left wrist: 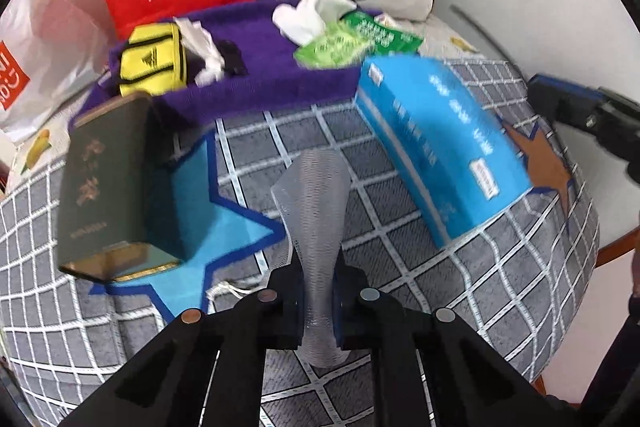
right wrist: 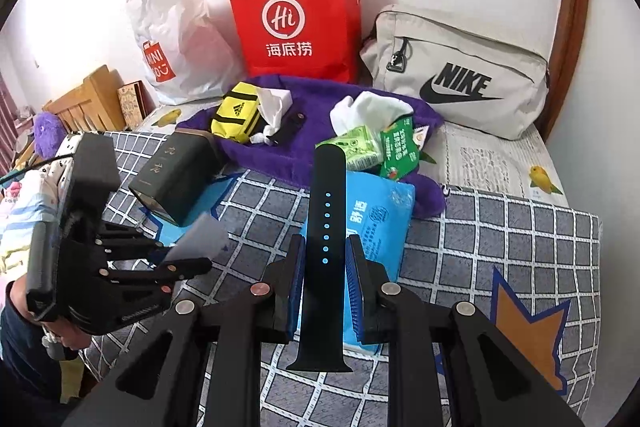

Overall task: Organize soft objects
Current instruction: 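Carry the grey mask and black strap over the purple towel with both tools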

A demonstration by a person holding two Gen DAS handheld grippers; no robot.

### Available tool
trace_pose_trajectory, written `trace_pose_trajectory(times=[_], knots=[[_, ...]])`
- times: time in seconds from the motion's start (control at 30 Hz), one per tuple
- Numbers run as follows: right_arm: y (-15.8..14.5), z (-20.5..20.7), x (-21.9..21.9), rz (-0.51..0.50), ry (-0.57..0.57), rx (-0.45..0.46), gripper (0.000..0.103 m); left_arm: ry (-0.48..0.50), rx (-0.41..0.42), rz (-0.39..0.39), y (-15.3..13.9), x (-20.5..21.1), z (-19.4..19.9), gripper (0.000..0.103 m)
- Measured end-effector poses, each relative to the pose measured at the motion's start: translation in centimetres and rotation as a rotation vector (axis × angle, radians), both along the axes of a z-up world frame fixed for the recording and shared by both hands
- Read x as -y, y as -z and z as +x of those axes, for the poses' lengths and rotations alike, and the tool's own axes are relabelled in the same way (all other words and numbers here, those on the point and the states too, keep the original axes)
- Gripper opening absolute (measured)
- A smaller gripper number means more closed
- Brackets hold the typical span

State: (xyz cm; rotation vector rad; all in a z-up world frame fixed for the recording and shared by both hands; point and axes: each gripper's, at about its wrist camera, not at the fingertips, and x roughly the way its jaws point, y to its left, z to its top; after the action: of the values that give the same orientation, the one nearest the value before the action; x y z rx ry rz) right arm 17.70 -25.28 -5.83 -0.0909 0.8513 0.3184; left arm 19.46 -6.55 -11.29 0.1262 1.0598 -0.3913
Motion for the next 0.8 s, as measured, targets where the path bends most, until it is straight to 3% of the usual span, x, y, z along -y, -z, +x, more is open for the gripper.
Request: trace_pose_trajectory(times=[0.37,0.8], knots=[[-0.9,1.8,0.0,0.007,-0.005,0.009,0.020,-0.028,0.055,-0.034,-3.4,0.2,2.4,0.010],[-1.3,6.3,0.2,0.022,-0.005,0.010,0.020,-0.102,0.103,-0.013,-6.0,-0.6,6.3,0.010]])
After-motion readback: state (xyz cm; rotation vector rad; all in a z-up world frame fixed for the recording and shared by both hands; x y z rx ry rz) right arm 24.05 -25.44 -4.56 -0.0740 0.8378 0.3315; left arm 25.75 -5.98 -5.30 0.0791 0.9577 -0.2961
